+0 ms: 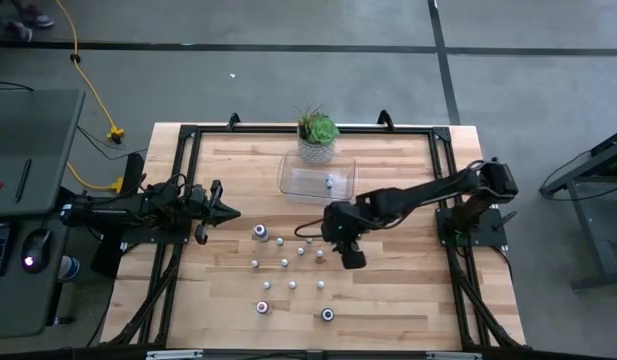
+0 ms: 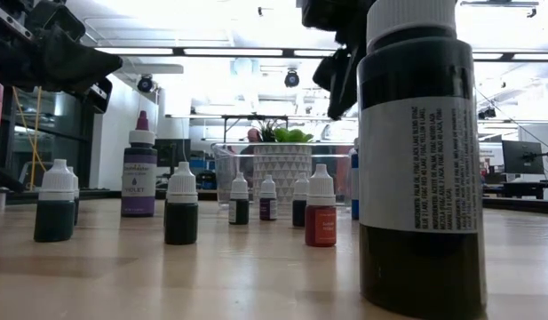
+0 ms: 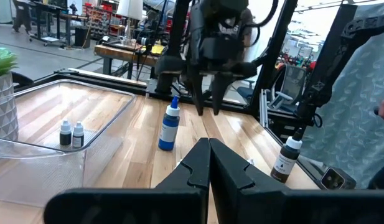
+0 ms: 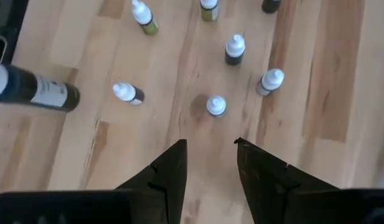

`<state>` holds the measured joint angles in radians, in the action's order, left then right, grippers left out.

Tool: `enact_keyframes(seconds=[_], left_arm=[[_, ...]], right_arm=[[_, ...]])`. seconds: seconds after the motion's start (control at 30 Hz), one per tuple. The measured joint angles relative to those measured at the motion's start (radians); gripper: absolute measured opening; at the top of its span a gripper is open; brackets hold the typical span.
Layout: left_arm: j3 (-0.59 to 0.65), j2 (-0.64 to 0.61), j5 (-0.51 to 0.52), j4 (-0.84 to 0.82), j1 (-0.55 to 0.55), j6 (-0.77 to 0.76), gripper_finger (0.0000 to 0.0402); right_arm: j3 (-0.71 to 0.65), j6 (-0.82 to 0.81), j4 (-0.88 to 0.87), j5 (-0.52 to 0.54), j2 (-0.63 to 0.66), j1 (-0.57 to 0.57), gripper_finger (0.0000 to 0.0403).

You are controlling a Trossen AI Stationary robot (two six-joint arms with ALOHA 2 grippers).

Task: Pick & Place food coloring
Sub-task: Put the small black food coloring bottle into the bin

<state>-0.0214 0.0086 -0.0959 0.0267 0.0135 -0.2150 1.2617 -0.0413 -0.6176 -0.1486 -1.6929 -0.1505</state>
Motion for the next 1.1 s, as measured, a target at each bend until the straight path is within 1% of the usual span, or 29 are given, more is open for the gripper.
enact_keyframes(seconds=[0.23, 0.4, 0.5, 0.67, 0.77, 0.93, 1.1], left_arm=[[0.000, 0.000, 0.000, 0.000, 0.000, 0.000, 0.0000], [0.000, 0.000, 0.000, 0.000, 0.000, 0.000, 0.0000], [0.000, 0.000, 0.000, 0.000, 0.000, 0.000, 0.0000], [0.000, 0.000, 0.000, 0.000, 0.000, 0.000, 0.0000], [0.000, 0.000, 0.000, 0.000, 0.000, 0.000, 0.0000], [0.000, 0.000, 0.000, 0.000, 0.000, 0.000, 0.0000], [0.000, 0.000, 0.000, 0.000, 0.000, 0.000, 0.0000]], right_arm=[[0.000, -0.097, 0.015, -0.001, -0.042, -0.010, 0.0131], [0.000, -0.096, 0.051, -0.021, -0.081, -0.010, 0.0133], [0.000, -0.093, 0.090, -0.025, -0.109, -0.010, 0.0145], [0.000, -0.090, 0.131, -0.023, -0.159, -0.010, 0.0182], [0.000, -0.090, 0.158, -0.017, -0.184, -0.010, 0.0198], [0.000, -0.063, 0.178, 0.045, -0.216, -0.010, 0.0204], [0.000, -0.040, 0.189, 0.051, -0.220, -0.010, 0.0204]])
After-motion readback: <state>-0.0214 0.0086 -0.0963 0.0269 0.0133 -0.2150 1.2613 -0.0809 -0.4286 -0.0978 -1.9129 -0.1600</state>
